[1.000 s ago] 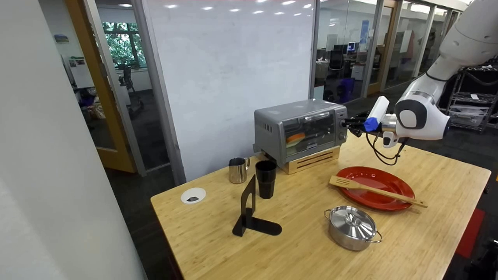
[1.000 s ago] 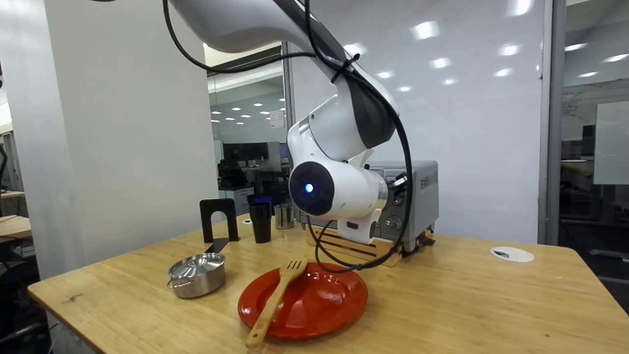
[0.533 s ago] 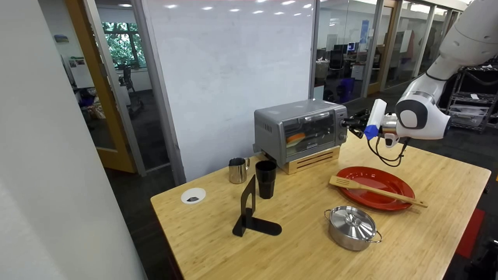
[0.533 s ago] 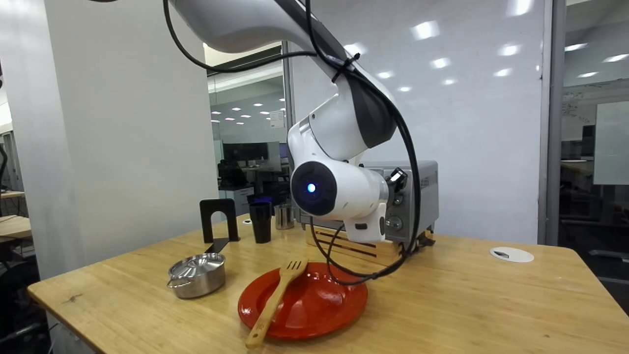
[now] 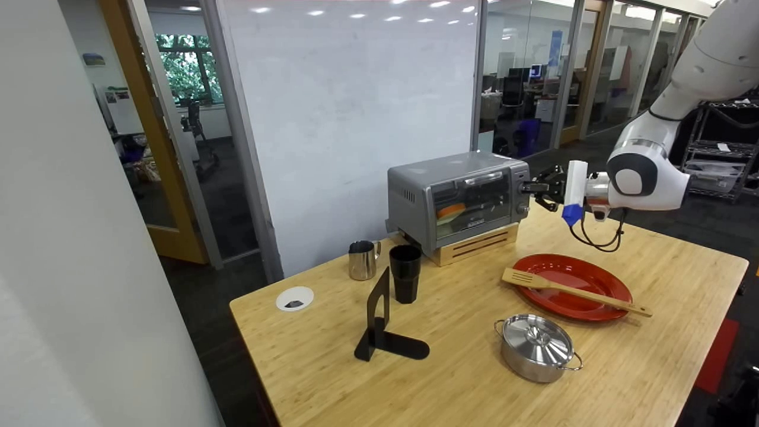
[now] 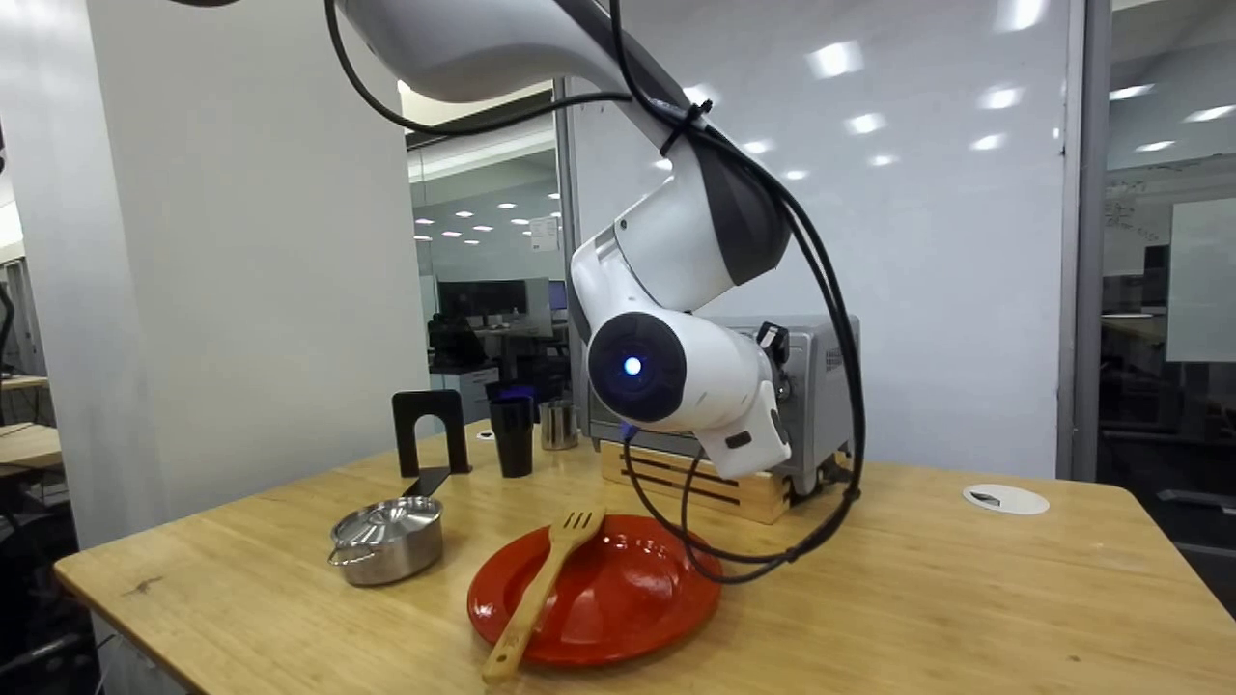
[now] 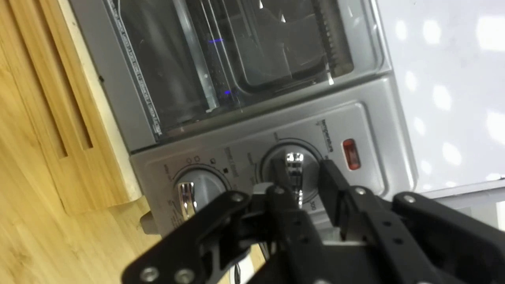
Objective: Turn the top microwave button to the left
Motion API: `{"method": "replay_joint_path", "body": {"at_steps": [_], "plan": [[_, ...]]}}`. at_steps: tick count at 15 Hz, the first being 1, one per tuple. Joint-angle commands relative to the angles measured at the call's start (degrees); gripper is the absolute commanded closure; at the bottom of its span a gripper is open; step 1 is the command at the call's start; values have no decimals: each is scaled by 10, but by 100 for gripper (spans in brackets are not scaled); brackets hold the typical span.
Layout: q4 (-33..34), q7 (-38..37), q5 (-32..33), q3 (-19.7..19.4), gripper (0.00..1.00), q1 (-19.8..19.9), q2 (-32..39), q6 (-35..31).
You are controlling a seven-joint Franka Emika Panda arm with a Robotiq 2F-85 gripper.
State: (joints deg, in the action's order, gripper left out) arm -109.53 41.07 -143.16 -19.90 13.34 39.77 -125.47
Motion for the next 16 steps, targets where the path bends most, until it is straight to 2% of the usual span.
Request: {"method": "replay_joint_path", "body": {"at_steps": [1,6,11,14,16], "plan": [[-5,59,24,-7,94,-8,5,22],[-10,139,37,-5,94,-8,7,35],[-11,188,36,-1,94,-5,8,41],[-10,197,31,2,94,-1,8,44],[-9,177,16,9,94,3,7,38]]}}
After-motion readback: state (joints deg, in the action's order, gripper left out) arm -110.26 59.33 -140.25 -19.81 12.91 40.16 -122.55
